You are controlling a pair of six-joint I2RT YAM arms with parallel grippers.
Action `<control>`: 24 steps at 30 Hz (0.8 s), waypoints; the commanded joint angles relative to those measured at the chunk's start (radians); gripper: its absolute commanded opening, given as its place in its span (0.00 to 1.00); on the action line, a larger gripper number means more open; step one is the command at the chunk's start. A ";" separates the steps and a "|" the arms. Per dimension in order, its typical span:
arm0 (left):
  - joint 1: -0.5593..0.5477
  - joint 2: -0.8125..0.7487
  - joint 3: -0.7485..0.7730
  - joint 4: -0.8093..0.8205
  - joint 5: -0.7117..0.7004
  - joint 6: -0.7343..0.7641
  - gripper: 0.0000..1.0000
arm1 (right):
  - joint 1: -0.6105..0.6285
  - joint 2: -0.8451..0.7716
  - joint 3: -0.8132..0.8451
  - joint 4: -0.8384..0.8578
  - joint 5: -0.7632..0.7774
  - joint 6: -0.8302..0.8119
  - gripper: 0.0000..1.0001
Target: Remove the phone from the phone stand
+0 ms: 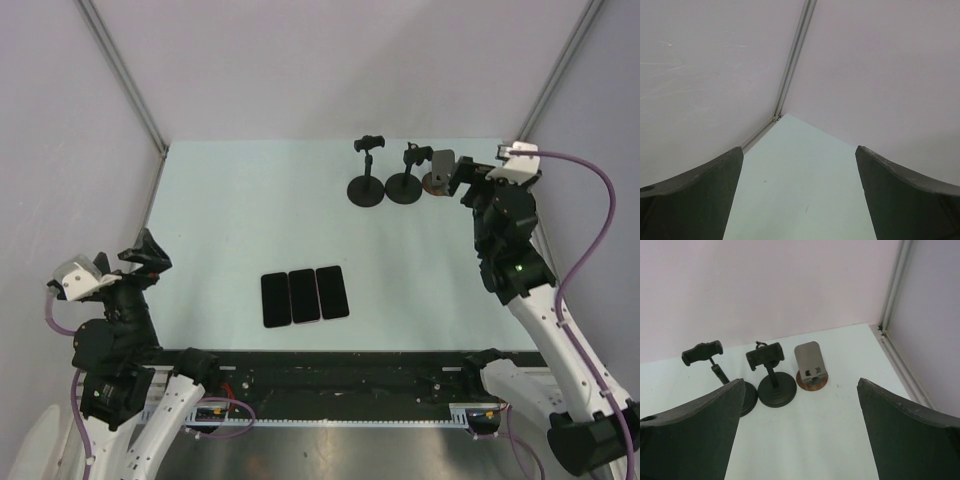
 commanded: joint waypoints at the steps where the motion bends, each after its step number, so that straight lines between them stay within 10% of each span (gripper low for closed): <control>1: 0.000 -0.005 0.022 0.032 -0.095 0.061 1.00 | -0.018 -0.131 -0.083 0.065 0.074 -0.010 1.00; 24: 0.000 -0.017 -0.002 0.046 0.019 0.069 1.00 | -0.026 -0.168 -0.172 0.123 0.030 0.100 1.00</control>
